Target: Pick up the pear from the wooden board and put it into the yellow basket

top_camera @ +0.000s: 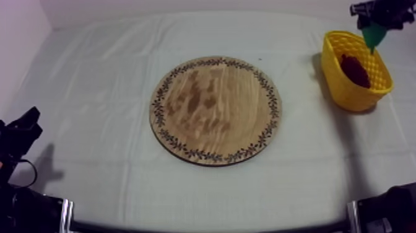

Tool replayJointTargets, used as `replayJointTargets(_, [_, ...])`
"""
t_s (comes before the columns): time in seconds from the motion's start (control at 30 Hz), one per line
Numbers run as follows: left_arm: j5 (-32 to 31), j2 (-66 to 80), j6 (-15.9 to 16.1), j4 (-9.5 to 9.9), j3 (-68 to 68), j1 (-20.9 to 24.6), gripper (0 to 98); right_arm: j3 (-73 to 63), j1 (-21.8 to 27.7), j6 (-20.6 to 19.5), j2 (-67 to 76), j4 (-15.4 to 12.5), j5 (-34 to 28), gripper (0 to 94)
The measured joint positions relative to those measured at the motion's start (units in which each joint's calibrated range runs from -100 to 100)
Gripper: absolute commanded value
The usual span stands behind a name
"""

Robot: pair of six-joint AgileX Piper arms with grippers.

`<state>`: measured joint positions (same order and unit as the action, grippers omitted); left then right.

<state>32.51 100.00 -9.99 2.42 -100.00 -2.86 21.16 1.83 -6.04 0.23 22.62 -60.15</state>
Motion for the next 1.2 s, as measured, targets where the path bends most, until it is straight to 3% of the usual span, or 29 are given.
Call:
replayJointTargets(0.13, [0.00, 0.00, 0.00, 0.00, 0.00, 0.00, 0.1, 4.25, -0.02, -0.73, -1.13, -1.30, -0.44, 44.4])
replayJointTargets(0.33, [0.00, 0.00, 0.00, 0.00, 0.00, 0.00, 0.1, 8.24, -0.21, -1.61, -4.02, -2.36, 1.76, 69.1])
replayJointTargets(0.47, [0.00, 0.00, 0.00, 0.00, 0.00, 0.00, 0.1, 6.61, 0.14, -1.55, -6.49, -3.31, 2.20, 72.7])
replayJointTargets(0.8, [0.00, 0.00, 0.00, 0.00, 0.00, 0.00, 0.1, 2.67, 0.57, -1.05, -7.52, -3.86, 4.67, 66.9])
replayJointTargets(1.2, [0.00, 0.00, 0.00, 0.00, 0.00, 0.00, 0.1, 16.97, -3.89, -3.41, 9.97, -2.25, 12.27, 52.2])
